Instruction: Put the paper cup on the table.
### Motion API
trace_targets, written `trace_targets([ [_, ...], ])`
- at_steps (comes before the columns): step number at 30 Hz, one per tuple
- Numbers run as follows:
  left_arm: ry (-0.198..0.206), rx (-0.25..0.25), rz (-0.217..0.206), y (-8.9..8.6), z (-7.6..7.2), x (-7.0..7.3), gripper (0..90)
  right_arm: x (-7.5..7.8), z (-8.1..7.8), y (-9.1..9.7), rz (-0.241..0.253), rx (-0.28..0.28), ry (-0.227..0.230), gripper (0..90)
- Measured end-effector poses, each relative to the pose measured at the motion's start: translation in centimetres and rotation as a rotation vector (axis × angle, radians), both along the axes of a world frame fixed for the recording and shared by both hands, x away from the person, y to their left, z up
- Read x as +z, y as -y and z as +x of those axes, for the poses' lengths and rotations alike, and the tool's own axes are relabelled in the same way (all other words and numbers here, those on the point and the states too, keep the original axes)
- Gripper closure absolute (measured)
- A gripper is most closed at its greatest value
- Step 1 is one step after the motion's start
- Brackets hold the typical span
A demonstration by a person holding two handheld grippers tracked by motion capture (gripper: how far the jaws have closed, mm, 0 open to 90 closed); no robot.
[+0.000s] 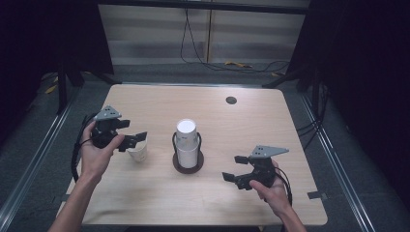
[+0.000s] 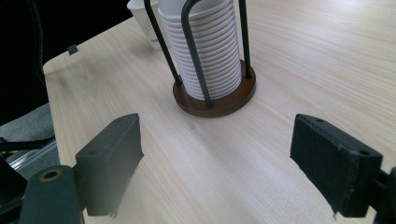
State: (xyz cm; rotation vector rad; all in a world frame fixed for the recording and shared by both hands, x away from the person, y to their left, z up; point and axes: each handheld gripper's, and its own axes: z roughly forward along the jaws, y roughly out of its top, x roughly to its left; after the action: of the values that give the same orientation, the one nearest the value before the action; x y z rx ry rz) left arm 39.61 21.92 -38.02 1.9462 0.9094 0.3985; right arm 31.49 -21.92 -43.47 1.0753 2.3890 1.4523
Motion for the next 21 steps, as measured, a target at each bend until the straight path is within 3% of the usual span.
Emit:
trace_targets([
  [4, 0.019, -0.014, -0.053, 0.1, -1.2, 0.2, 18.8, 0.1, 0.0, 0.1, -0.002, -0.011, 0.005, 16.5],
  [7, 0.033, -0.024, -0.05, 0.4, -2.1, 0.2, 18.8, 0.1, 0.0, 0.2, -0.004, -0.022, 0.01, 16.8],
  [9, 0.041, -0.012, -0.071, 0.6, -2.6, 0.0, 18.7, 0.2, -0.1, 0.3, -0.006, -0.032, 0.013, 16.8],
  [12, 0.035, -0.009, -0.017, 1.2, -3.3, -0.7, 18.8, 0.2, -0.2, 0.4, -0.008, -0.043, 0.017, 16.8],
  [19, 0.041, -0.025, -0.091, 2.1, -5.4, -2.2, 18.7, 0.0, -0.2, 0.5, -0.008, -0.051, 0.017, 16.8],
  [21, 0.05, -0.022, -0.076, 2.5, -6.1, -2.7, 18.7, 0.1, -0.2, 0.6, -0.007, -0.055, 0.017, 16.8],
])
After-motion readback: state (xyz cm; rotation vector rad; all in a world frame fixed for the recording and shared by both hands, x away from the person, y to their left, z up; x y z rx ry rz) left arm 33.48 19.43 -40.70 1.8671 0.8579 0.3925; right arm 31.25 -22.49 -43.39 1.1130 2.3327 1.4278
